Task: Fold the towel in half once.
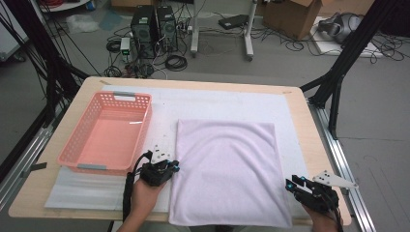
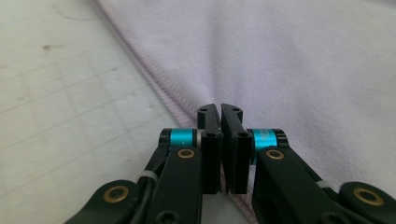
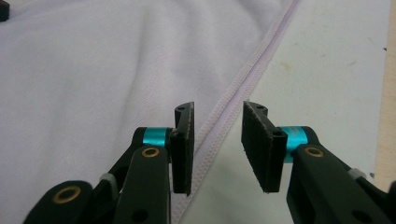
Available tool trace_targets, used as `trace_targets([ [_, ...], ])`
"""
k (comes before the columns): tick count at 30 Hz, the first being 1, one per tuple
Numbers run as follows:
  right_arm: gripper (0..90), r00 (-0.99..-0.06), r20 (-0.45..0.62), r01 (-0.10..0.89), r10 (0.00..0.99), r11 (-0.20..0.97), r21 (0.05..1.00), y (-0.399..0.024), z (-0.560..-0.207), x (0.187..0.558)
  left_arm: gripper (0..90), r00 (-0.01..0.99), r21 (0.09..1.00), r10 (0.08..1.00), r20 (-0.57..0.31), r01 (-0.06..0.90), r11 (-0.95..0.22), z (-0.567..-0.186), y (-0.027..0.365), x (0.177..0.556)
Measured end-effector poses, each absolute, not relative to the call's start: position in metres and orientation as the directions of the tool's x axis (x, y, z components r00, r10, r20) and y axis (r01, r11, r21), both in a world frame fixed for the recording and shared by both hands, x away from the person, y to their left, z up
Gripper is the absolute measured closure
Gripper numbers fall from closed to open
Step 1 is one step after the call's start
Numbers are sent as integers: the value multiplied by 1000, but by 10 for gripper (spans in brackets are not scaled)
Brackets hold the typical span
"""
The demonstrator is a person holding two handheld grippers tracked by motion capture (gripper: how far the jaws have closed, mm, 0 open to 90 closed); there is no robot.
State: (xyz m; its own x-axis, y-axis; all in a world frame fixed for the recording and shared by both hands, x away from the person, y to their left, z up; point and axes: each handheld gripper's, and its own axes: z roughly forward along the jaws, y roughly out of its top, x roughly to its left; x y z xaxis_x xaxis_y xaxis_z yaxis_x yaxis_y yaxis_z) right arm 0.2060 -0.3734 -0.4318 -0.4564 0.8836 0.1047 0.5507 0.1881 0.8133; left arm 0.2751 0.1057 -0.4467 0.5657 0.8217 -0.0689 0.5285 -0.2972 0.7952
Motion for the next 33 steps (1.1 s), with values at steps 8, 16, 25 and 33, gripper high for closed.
trace_targets([
  [8, 635, -441, 113, 565, 890, 178, 806, -372, -435, 223, 599, 555, 799, 816, -162, 560, -222, -450, 111, 277],
  [16, 727, -434, 167, 599, 885, 145, 787, -363, -441, 262, 480, 568, 820, 794, -216, 547, -169, -448, 109, 288],
  [25, 868, -373, 58, 628, 926, 206, 750, -359, -443, 272, 454, 555, 823, 802, -220, 547, -152, -446, 103, 302],
  [33, 633, -356, 166, 600, 920, 89, 795, -373, -440, 276, 432, 536, 816, 811, -234, 562, -136, -445, 97, 324],
])
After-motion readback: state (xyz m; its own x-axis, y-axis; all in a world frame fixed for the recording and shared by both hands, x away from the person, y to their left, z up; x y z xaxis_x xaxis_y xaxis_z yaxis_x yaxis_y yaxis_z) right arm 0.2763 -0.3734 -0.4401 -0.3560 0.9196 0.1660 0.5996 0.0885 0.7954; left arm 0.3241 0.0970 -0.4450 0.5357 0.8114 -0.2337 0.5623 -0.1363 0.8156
